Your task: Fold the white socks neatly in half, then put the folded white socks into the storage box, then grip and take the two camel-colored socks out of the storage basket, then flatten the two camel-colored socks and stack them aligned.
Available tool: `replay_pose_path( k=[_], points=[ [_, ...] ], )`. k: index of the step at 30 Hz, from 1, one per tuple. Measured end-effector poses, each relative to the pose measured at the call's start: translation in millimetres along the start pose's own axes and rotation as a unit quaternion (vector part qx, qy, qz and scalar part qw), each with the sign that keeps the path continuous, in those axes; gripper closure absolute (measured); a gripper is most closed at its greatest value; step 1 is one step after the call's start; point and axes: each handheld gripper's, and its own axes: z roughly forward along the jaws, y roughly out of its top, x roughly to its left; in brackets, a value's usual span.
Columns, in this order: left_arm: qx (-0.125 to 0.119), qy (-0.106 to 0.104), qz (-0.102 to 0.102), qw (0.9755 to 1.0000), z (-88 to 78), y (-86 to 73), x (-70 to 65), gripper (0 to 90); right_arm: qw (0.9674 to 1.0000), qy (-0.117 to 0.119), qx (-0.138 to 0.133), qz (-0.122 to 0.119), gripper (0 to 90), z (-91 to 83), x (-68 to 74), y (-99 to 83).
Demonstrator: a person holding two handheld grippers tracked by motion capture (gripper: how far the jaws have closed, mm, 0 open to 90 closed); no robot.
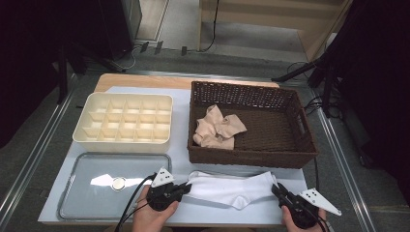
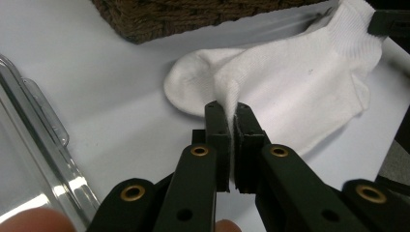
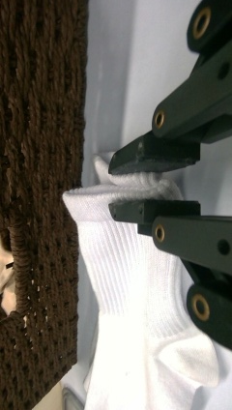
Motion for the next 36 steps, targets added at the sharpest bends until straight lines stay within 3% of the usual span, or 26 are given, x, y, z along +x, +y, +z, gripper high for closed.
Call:
replay_pose_path(
  k=[3, 5, 7, 12, 15, 20, 26, 30, 32, 36],
  points=[
    [-0.012, 0.006, 0.005, 0.9999, 0.5, 0.4, -0.8, 79.0, 0.9998, 0.012, -0.013, -0.001, 71.2, 1.6, -4.2, -2.5],
    [-0.024, 0.010, 0.009, 0.9996, -2.4, 1.3, -1.1, 71.8, 0.9997, 0.009, -0.022, -0.011, 67.7, 0.3, -5.3, -2.3],
    [-0.036, 0.012, 0.010, 0.9992, -6.0, 2.7, -1.3, 67.6, 0.9985, -0.003, -0.051, -0.021, 65.5, -5.3, -5.2, 0.6],
    [-0.061, 0.016, 0.014, 0.9979, -14.2, 8.6, -2.3, 64.0, 0.9967, -0.019, -0.070, -0.037, 65.1, -14.3, -4.1, 4.7],
    [-0.060, 0.017, 0.021, 0.9978, -13.0, 10.7, -5.7, 64.1, 0.9966, -0.004, -0.080, -0.019, 69.3, -17.3, -1.8, 5.9],
    [-0.035, 0.037, 0.022, 0.9985, -4.7, 10.2, -2.2, 64.0, 0.9983, -0.003, -0.056, -0.014, 70.0, -8.4, 5.3, 4.2],
    [-0.009, 0.041, 0.017, 0.9990, -3.4, 4.9, 1.8, 67.7, 0.9994, -0.013, -0.026, -0.017, 70.0, 8.6, 11.3, -0.1],
    [0.008, 0.030, 0.012, 0.9994, -2.7, 0.9, 2.2, 67.1, 0.9993, -0.029, -0.006, -0.025, 72.1, 17.2, 14.1, -3.1],
    [0.014, 0.024, 0.019, 0.9994, -1.8, -1.1, -0.4, 72.3, 0.9991, -0.032, -0.001, -0.026, 77.8, 18.1, 13.7, -3.0],
    [-0.001, 0.016, 0.020, 0.9997, -7.5, 2.2, -2.6, 87.5, 0.9995, -0.032, 0.004, 0.001, 89.0, 12.9, 12.1, 1.2]
  ],
)
